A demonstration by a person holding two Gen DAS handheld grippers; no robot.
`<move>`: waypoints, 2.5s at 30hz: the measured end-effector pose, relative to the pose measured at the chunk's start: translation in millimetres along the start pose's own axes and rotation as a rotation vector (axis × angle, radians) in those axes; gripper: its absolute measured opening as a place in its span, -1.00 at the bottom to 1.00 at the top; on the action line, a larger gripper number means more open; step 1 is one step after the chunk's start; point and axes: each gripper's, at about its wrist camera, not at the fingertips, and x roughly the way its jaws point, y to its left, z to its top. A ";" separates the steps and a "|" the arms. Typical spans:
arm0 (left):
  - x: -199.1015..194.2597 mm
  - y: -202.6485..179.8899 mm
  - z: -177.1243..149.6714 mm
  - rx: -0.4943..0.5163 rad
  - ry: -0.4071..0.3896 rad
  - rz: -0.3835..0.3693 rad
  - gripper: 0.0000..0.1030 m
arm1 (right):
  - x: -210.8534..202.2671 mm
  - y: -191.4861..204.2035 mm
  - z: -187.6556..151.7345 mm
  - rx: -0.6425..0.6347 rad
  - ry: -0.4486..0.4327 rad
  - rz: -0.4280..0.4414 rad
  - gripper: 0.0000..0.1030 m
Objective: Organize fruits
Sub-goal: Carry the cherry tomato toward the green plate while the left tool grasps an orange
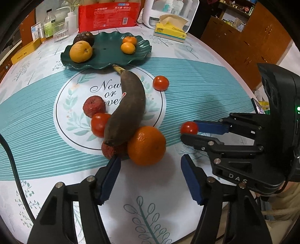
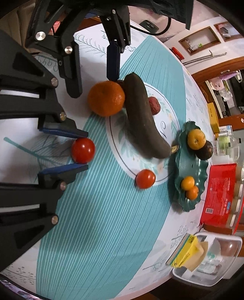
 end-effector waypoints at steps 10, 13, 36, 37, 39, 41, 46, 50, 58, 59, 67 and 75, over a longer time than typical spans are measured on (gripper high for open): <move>2.9 -6.9 8.9 -0.001 -0.015 0.001 0.26 | -4.9 -10.6 -6.6 0.038 -0.016 0.004 -0.47; -2.1 -12.3 8.6 0.023 -0.023 -0.002 0.26 | -7.6 -13.1 -8.5 0.048 -0.025 0.006 -0.47; 34.8 -15.3 23.2 0.040 0.001 0.132 -0.13 | -7.3 -25.7 -13.4 0.086 -0.045 0.025 -0.47; 34.7 -13.5 23.1 0.034 0.000 0.123 -0.14 | -7.1 -26.0 -13.2 0.086 -0.045 0.025 -0.47; 32.6 -12.1 22.4 0.022 0.004 0.111 -0.15 | -6.9 -26.2 -12.8 0.086 -0.044 0.025 -0.47; 30.2 -10.3 21.9 0.010 0.010 0.101 -0.15 | -6.9 -25.9 -12.3 0.083 -0.041 0.024 -0.47; 9.7 -12.7 19.2 0.023 0.007 0.079 -0.16 | -11.2 -22.9 -7.1 0.072 -0.045 0.021 -0.47; -17.4 -13.8 21.4 0.030 -0.011 0.065 -0.16 | -19.8 -17.1 2.3 0.057 -0.063 0.022 -0.47; -86.1 -2.5 57.2 0.057 -0.153 0.114 -0.15 | -46.5 -5.1 39.5 0.010 -0.123 0.023 -0.47; -93.4 1.7 67.6 0.057 -0.171 0.134 -0.15 | -49.3 -5.1 45.6 0.005 -0.130 0.021 -0.47; -112.2 24.6 142.9 0.061 -0.244 0.204 -0.15 | -79.1 -19.7 129.1 -0.014 -0.216 -0.019 -0.47; -61.6 49.7 199.1 0.007 -0.210 0.230 -0.14 | -56.8 -61.3 218.4 0.087 -0.242 -0.024 -0.47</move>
